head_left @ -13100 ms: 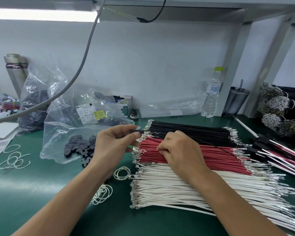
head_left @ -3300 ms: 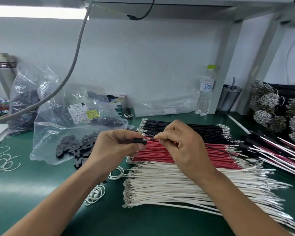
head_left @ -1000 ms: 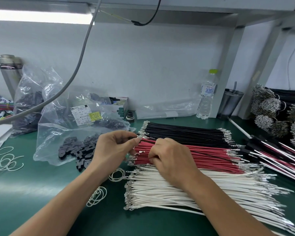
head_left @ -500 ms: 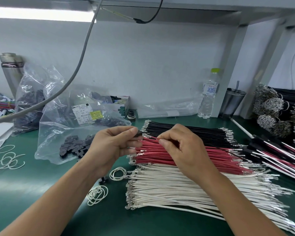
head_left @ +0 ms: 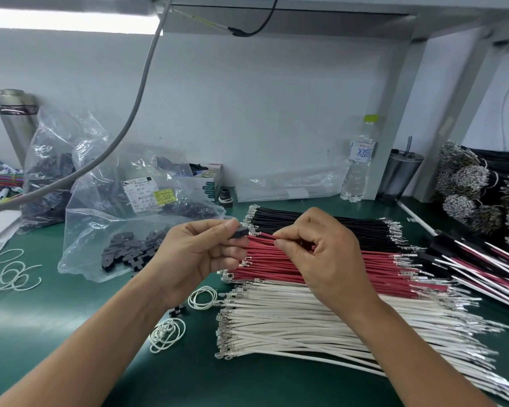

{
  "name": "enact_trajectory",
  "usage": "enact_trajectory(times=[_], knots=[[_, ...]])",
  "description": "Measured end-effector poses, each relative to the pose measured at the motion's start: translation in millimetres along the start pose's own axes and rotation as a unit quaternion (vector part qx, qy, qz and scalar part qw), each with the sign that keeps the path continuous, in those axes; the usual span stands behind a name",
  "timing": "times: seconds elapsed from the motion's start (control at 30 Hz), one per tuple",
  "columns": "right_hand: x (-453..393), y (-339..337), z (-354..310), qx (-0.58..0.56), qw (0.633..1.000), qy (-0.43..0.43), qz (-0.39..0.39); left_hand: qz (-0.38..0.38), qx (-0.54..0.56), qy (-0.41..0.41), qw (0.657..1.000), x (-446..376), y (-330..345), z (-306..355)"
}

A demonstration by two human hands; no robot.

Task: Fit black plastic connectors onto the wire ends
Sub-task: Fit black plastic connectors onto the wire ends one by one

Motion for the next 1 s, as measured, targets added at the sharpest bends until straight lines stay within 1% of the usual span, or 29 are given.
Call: enact_trajectory(times=[0.13, 0.23, 0.33, 0.53, 0.63, 0.77, 0.9, 1.0], knots=[[-0.2, -0.2, 0.2, 0.005, 1.000, -0.006, -0.015, -0.005, -0.005, -0.001, 1.000, 1.0, -0.6, 0.8], [-0.9, -3.7, -3.3, 0.048, 0.997, -0.038, -0.036, -0.009, -0.008, -0.005, 1.000, 1.9, -0.5, 1.9], [-2.5, -8.6, -6.0, 0.066, 0.995, -0.062, -0.042, -0.014, -0.013, -0.015, 1.000, 2.3, 1.2, 1.7], [-3.0, -5.5, -2.1, 0.015, 0.998, -0.027, -0.052, -0.012, -0.019, -0.023, 0.999, 2.6, 0.9, 1.1], [-2.8, -5.2, -1.4, 0.013, 0.998, -0.024, -0.052, -0.007, -0.008, -0.024, 1.000, 1.9, 1.1, 0.0], [-1.3, -5.7, -5.6, 0.041, 0.997, -0.052, -0.048, -0.008, -0.004, -0.024, 1.000, 1.8, 1.1, -0.7], [-0.9, -2.6, -2.6, 0.032, 0.999, -0.014, -0.009, -0.018, 0.000, -0.025, 1.000, 2.1, 2.0, -0.9], [-0.2, -1.1, -3.2, 0.030, 0.999, -0.020, -0.014, -0.012, 0.006, -0.028, 1.000, 1.7, 1.6, -1.4]])
Point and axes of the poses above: each hand's wrist, its own x-axis away from the middle knuckle, its own y-axis out of the palm, z = x × y, the point moved 2 cm from there along -x, towards the middle knuckle, and after that the axes turned 14 degrees about -x, right-handed, at the moved point
